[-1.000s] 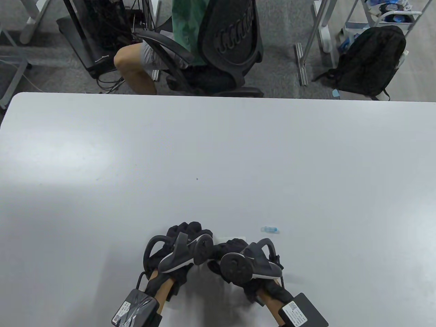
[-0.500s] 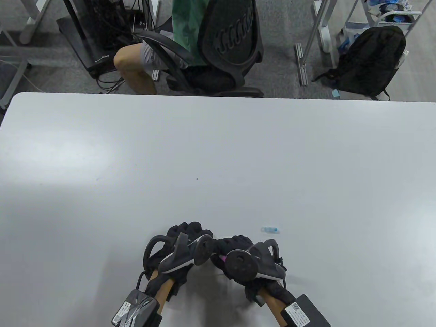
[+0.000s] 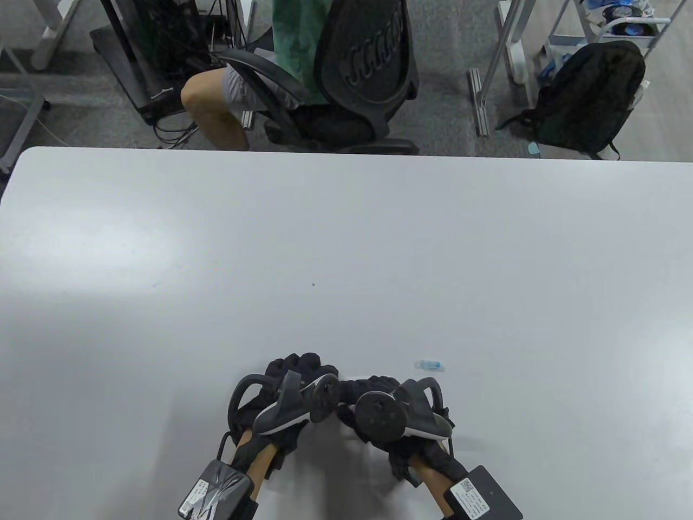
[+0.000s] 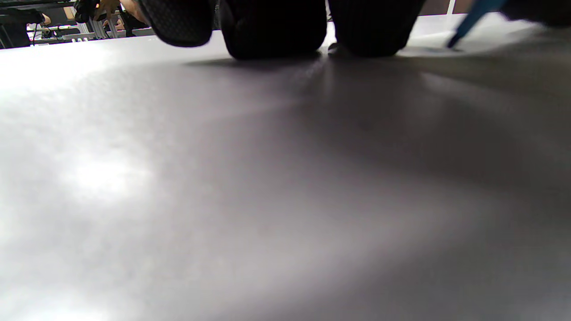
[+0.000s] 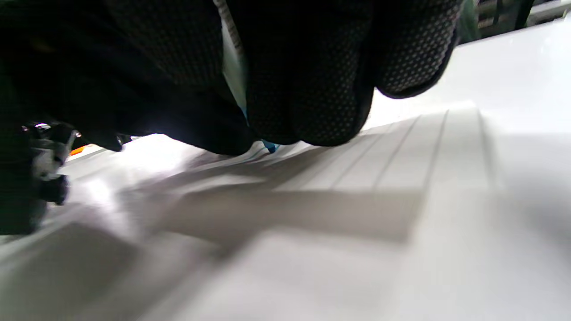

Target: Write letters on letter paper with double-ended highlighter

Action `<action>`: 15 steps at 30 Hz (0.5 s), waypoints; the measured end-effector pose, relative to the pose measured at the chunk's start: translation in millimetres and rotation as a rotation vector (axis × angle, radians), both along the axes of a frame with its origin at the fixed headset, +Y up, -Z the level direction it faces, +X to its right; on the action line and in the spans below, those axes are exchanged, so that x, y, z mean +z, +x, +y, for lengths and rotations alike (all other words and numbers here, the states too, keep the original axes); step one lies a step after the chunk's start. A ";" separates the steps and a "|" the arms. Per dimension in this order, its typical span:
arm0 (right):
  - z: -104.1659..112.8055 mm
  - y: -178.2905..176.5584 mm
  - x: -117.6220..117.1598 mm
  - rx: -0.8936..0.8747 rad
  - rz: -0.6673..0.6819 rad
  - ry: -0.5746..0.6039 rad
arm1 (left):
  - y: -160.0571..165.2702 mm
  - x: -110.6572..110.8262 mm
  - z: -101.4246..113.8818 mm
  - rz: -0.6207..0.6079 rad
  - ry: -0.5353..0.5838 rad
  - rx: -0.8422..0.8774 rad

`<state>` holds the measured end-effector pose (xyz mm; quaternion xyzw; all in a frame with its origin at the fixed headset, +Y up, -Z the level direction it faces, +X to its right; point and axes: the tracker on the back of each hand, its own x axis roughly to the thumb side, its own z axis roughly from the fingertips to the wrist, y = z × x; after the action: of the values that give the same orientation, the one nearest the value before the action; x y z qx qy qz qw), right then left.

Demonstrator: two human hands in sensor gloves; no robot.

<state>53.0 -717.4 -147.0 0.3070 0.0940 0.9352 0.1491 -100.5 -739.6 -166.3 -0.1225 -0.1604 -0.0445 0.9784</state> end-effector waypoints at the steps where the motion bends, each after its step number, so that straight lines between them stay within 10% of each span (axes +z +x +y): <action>1: 1.8 1.5 1.8 0.010 0.016 -0.029 | 0.2 0.1 0.0 0.000 0.000 -0.001; 15: -0.1 -3.9 11.5 -0.010 0.035 0.009 | 1.1 0.6 -0.2 -0.003 -0.003 -0.005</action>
<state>49.1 -717.5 -135.5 0.3244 0.0907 0.9294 0.1508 -99.4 -739.8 -165.7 -0.1243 -0.1615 -0.0467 0.9779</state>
